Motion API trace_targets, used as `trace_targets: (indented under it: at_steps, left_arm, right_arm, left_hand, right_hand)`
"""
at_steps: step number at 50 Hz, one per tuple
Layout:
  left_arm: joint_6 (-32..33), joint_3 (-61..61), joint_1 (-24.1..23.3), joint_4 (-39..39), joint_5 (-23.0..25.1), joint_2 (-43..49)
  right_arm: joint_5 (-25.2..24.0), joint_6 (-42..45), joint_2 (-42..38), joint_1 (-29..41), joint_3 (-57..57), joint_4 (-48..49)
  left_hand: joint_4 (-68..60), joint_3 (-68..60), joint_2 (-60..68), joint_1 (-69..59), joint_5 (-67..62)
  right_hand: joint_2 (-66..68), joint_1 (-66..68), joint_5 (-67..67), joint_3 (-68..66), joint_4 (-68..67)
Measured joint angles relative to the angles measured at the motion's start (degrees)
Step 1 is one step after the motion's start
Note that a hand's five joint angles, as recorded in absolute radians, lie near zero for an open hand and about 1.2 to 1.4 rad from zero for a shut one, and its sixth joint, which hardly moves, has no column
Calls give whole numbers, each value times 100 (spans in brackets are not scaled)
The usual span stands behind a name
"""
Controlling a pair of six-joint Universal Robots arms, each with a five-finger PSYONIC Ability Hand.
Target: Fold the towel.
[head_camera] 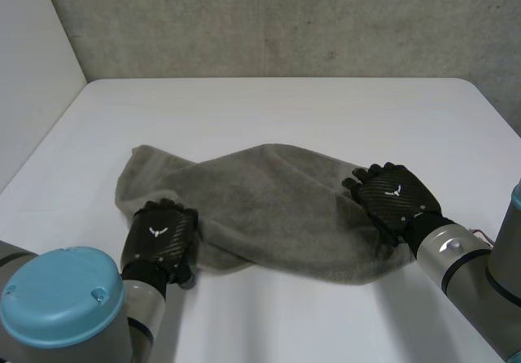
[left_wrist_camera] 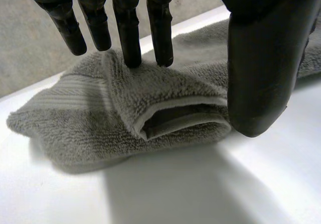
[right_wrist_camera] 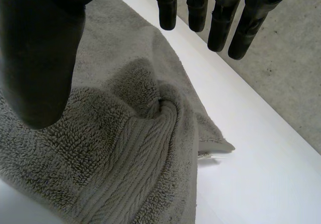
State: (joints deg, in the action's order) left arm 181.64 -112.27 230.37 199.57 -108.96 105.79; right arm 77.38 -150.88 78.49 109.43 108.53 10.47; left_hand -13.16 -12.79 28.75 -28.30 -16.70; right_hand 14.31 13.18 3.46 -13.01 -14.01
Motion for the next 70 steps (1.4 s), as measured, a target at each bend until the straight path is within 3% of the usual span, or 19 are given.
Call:
trace_targets:
  at_steps: [21, 34, 43, 70]
  left_arm:
    - [992, 427, 668, 893, -16, 709]
    - [952, 465, 856, 280, 137, 152]
    - [672, 364, 864, -217, 589, -386]
    - [448, 209, 841, -34, 690, -17]
  right_arm:
    - [204, -83, -450, 170, -2, 276]
    - [239, -120, -404, 226, 49, 253]
    - [234, -117, -356, 189, 102, 244]
    - [214, -117, -360, 188, 149, 245]
  left_hand:
    - [0, 0, 0, 0, 3]
    - [0, 0, -23, 28, 44]
    - [0, 0, -27, 28, 54]
    - [0, 0, 305, -379, -524]
  right_hand:
    - [0, 0, 0, 0, 0]
    - [0, 0, 0, 0, 0]
    - [0, 0, 0, 0, 0]
    - [0, 0, 0, 0, 0]
